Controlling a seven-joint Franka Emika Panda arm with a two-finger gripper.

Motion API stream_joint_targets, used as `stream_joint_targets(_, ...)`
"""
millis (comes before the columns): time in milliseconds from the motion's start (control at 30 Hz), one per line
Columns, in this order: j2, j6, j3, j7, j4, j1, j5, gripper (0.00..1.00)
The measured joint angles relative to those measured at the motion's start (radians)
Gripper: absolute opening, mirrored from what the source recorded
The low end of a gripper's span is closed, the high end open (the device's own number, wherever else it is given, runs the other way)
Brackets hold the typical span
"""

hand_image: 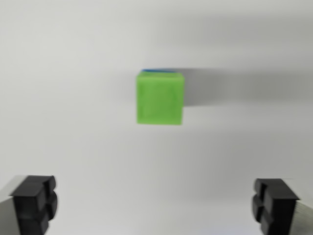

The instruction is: Stack cube

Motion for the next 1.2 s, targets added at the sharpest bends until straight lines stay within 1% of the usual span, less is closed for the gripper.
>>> stream_joint_targets(367, -0.05, -0.117, -0.001, 0.0, 0.067, 0.0, 0.0, 1.0)
stream_joint_targets(600, -0.07, -0.175, -0.001, 0.0, 0.106, 0.0, 0.0, 1.0)
stream_joint_targets(900, -0.082, -0.223, -0.002, 0.0, 0.141, 0.0, 0.0, 1.0)
stream_joint_targets(1200, -0.085, -0.241, -0.002, -0.001, 0.154, 0.0, 0.0, 1.0)
